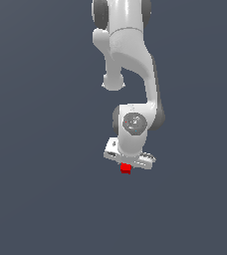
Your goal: Pick up the red cube and move it to a goal position.
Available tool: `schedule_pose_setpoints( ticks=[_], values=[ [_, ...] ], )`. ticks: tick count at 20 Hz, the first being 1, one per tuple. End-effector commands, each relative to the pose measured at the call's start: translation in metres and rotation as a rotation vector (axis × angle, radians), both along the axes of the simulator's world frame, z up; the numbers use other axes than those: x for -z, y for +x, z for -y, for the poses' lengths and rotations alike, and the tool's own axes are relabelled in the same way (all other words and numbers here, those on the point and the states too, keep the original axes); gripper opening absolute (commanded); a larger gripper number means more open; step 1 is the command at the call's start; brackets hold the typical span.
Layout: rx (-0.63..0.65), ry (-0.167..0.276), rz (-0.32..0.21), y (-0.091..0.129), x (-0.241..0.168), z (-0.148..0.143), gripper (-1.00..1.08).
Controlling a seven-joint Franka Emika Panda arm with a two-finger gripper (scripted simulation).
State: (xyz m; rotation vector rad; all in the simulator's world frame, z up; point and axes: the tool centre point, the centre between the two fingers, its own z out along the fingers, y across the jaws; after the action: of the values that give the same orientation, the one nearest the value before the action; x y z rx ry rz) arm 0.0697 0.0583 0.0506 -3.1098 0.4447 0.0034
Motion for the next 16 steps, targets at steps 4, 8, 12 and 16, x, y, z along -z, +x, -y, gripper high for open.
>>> schedule_pose_setpoints(
  ticks=[4,8,12,16],
  values=[
    [0.001,0.0,0.002,-0.014,-0.035,0.012,-1.0],
    [0.001,0.0,0.002,-0.029,-0.068,0.025,-1.0],
    [0.002,0.001,0.002,-0.044,-0.103,0.037,-1.0],
    [0.003,0.001,0.002,-0.058,-0.14,0.051,-1.0]
  ],
)
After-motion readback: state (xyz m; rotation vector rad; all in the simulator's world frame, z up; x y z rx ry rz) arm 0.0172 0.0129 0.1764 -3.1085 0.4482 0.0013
